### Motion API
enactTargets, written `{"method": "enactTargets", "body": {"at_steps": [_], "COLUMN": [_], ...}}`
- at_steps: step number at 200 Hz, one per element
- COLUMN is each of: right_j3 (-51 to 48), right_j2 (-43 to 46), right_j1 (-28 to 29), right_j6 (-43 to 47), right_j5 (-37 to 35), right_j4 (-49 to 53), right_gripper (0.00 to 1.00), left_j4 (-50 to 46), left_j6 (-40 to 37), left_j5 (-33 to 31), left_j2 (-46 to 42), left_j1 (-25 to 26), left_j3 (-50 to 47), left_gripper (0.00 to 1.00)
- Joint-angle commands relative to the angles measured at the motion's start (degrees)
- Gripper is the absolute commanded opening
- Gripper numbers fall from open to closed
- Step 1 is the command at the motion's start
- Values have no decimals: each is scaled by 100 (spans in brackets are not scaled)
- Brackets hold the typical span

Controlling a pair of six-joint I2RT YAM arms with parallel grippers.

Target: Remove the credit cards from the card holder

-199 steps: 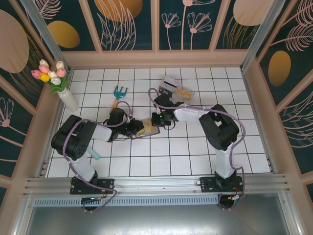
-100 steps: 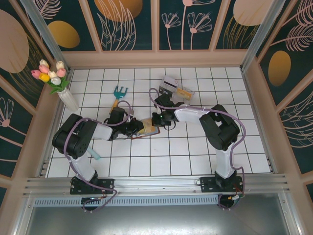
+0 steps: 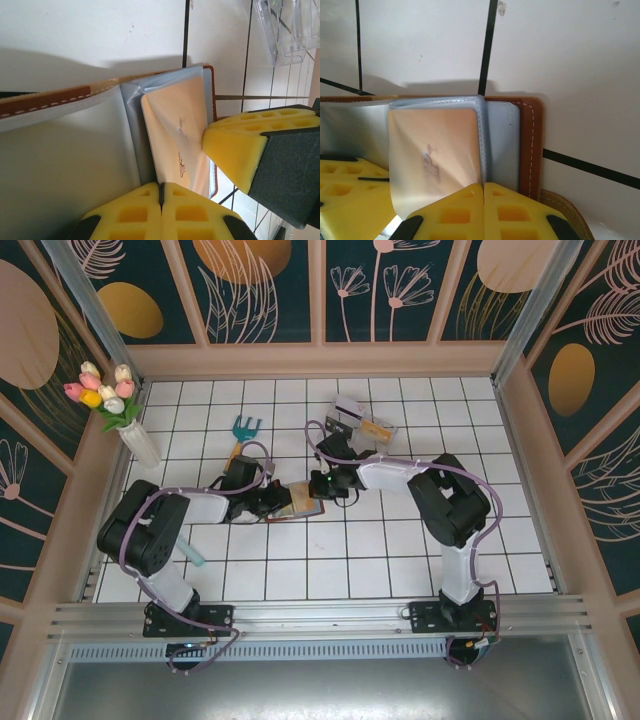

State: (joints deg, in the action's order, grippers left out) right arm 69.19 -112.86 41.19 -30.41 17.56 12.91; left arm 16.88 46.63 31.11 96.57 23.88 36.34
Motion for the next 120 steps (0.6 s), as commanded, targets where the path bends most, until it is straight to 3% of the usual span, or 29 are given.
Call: {"method": "enactTargets", "body": {"at_steps": [1, 46, 105, 120], "right_j3": [-459, -429, -389, -478], "right_j2": [-537, -542, -433, -352], "right_j1": [47, 44, 32, 5], "right_j6": [0, 7, 38, -22], "right_j5": [-200, -250, 319, 585], "right_j4": [1039, 1061, 757, 550], "right_gripper": [7, 7, 11, 14], "left_j4": [-380, -612, -18, -146], "left_j6": [-349, -474, 56, 53], "left_j5": [-138, -239, 153, 51], "left_j2": [-308, -541, -404, -353], "left_j1": [-109, -180, -182, -182], "left_j3": [-45, -135, -121, -64], "left_gripper": [0, 0, 0, 5]}}
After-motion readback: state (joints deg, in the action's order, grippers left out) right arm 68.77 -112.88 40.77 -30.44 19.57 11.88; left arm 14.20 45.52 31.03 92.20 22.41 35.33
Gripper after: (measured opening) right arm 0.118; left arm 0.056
